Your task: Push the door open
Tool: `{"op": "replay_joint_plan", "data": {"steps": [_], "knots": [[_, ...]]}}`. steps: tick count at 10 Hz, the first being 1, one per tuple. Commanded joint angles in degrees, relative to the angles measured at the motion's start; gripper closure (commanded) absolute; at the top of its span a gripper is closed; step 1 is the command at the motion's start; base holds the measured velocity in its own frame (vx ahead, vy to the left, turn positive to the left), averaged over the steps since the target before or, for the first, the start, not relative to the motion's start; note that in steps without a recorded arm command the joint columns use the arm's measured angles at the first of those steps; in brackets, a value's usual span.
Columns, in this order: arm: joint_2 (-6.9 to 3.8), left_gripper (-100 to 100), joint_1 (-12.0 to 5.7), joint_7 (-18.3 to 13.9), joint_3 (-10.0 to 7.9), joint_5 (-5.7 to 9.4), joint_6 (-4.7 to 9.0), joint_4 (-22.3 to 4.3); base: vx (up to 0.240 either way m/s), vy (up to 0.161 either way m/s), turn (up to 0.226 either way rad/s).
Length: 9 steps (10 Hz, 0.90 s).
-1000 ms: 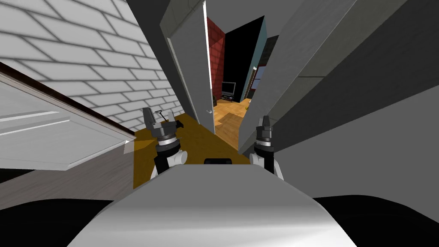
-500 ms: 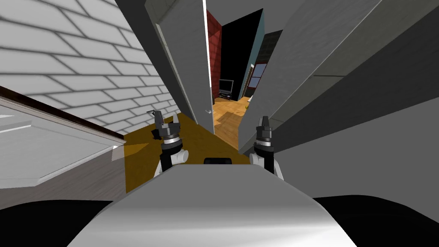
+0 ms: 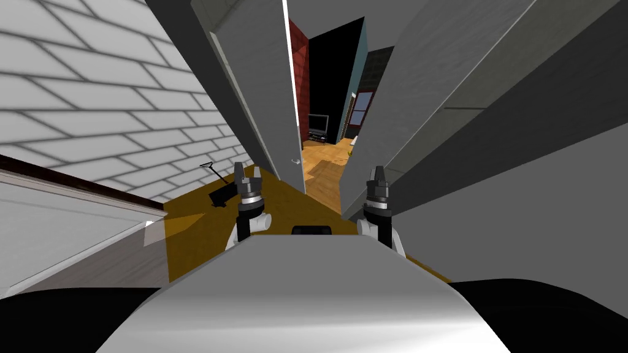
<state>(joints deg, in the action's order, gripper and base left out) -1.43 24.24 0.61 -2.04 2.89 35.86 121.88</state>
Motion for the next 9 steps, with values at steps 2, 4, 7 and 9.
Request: {"op": "replay_joint_plan", "data": {"steps": [2, 4, 7, 9], "knots": [[-0.63, -100, -1.78, 0.13, -0.46, -0.03, 0.48, -4.57, 0.081, 0.108, -0.151], [-1.09, -100, -3.08, 0.19, -0.81, -0.06, 0.82, -8.08, 0.073, 0.111, -0.168], [-1.47, -100, -4.49, 0.26, -1.18, -0.09, 1.19, -11.90, 0.050, 0.081, -0.104], [-1.65, -100, -5.21, 0.29, -1.37, -0.10, 1.38, -13.83, 0.034, 0.082, -0.141]]}}
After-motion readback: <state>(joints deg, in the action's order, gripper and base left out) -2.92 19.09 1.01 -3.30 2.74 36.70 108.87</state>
